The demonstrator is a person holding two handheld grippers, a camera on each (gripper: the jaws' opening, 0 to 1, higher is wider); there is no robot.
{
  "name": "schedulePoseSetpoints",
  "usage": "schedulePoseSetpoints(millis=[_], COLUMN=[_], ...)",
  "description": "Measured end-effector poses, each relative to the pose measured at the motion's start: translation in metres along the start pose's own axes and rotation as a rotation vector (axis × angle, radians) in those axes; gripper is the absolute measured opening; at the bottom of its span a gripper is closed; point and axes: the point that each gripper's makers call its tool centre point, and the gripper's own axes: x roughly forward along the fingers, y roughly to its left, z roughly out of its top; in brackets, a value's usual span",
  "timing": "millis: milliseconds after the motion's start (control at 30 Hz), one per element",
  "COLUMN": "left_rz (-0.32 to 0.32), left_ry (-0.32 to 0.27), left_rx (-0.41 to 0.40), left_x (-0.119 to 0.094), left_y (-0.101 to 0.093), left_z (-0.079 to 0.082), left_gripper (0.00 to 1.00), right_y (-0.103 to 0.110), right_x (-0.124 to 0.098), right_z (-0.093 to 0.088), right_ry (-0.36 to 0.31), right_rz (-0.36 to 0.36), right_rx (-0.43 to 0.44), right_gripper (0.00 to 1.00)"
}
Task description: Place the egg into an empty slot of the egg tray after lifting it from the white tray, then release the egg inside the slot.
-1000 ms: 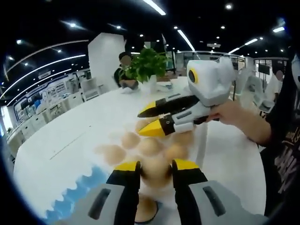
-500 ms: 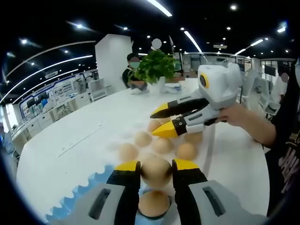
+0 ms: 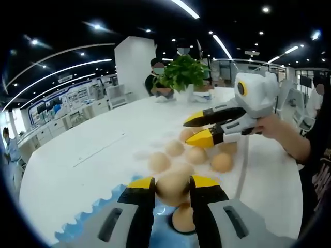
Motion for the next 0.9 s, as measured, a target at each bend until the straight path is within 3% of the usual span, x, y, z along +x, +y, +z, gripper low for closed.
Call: schedulePoseSetpoints(millis=[100,433,600,800,900], left_rz=[0.022,0.03,0.004,-0.027,-0.036], left_ry=[0.032,0.045,0.053,0.043,0.042], left_rx=[0.0,-0.02,-0.064,-0.093,-0.124], left_x=[0.001,0.007,0.018,0.021,0.021], left_y=[0.011,0.007,0.0,-0.001,0.0], left_z=[-0.007,-0.011,-0.018,-0.017,-0.017], left_gripper=[0.26,0.26,0.25,0.25,0.25], right_y=[0.006,0.009,0.011,0.031,0.035], right_x=[-0.001,0.0,0.0,-0.006,-0.005], right_z=[0.007,0.007,0.007,0.023,0.022], right_ry=[-0.035,-0.038,-0.035,-0.106,-0.096], right_rz=[0.033,0.046,0.058,0.173,0.19], right_rx=[0.038,0.047,0.046,0.156,0.16], right_gripper=[0.31,0.32,0.34,0.41,0.42])
